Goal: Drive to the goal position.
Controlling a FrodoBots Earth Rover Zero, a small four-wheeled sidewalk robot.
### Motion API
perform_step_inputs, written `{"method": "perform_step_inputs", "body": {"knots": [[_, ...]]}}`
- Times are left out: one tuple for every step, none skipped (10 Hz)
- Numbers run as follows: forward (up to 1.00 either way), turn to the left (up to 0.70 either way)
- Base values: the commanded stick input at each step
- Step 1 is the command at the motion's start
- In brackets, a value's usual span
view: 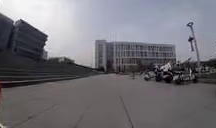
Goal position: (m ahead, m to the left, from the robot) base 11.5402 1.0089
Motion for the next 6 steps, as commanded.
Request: {"method": "perform_step_inputs", "body": {"knots": [[0.85,0.0],[0.85,0.0],[0.85,0.0],[0.85,0.0],[0.85,0.0],[0.85,0.0]]}}
